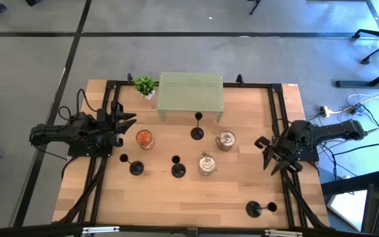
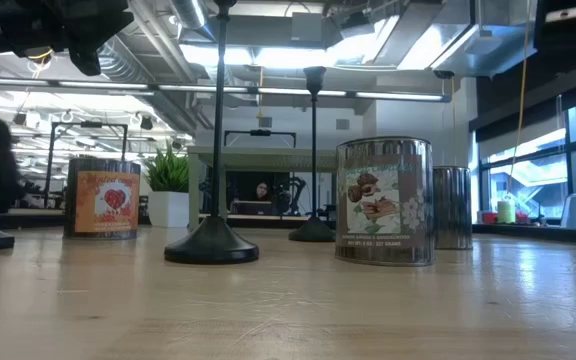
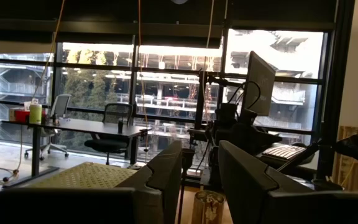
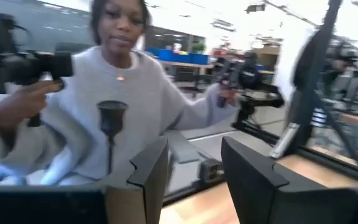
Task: Pick & Place candle stick holders
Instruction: Put the black candle holder on the shelf
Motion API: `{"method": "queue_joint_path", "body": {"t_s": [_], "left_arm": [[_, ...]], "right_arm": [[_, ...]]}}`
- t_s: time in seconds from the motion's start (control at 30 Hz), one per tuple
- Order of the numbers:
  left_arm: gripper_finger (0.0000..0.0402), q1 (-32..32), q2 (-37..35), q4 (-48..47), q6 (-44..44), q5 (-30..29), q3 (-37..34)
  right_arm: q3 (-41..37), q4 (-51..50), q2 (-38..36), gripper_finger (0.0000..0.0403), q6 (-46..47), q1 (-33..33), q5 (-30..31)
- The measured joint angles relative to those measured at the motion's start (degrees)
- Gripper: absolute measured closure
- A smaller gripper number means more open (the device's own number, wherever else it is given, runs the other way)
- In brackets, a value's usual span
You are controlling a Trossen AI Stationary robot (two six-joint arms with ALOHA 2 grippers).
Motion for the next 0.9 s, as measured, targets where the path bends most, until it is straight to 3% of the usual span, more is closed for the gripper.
{"method": "queue_joint_path", "body": {"t_s": [0.13, 0.27, 0.33, 0.5, 0.67, 0.9], "left_arm": [[0.03, 0.0, 0.0, 0.0, -0.5, 0.0, 0.0], [0.03, 0.0, 0.0, 0.3, -0.5, 0.0, 0.0], [0.03, 0.0, 0.0, 0.3, -0.5, 0.0, 0.0], [0.03, 0.0, 0.0, 0.0, -0.5, 0.0, 0.0], [0.03, 0.0, 0.0, -1.1, -0.5, 0.0, 0.0], [0.03, 0.0, 0.0, -1.8, -0.5, 0.7, 0.0]], "right_arm": [[0.0, 2.6, 6.2, 0.0249, 0.0, 4.8, 1.8], [1.1, 4.7, 11.8, 0.0249, 3.7, 9.3, 13.3], [3.0, 3.6, 14.1, 0.0249, 6.6, 11.2, 16.2], [10.9, -12.1, 16.7, 0.0249, 8.0, 15.0, 14.8], [17.4, -29.9, 16.7, 0.0249, 13.9, 18.0, 18.3], [18.2, -32.6, 18.0, 0.0249, 13.5, 22.9, 19.0]]}}
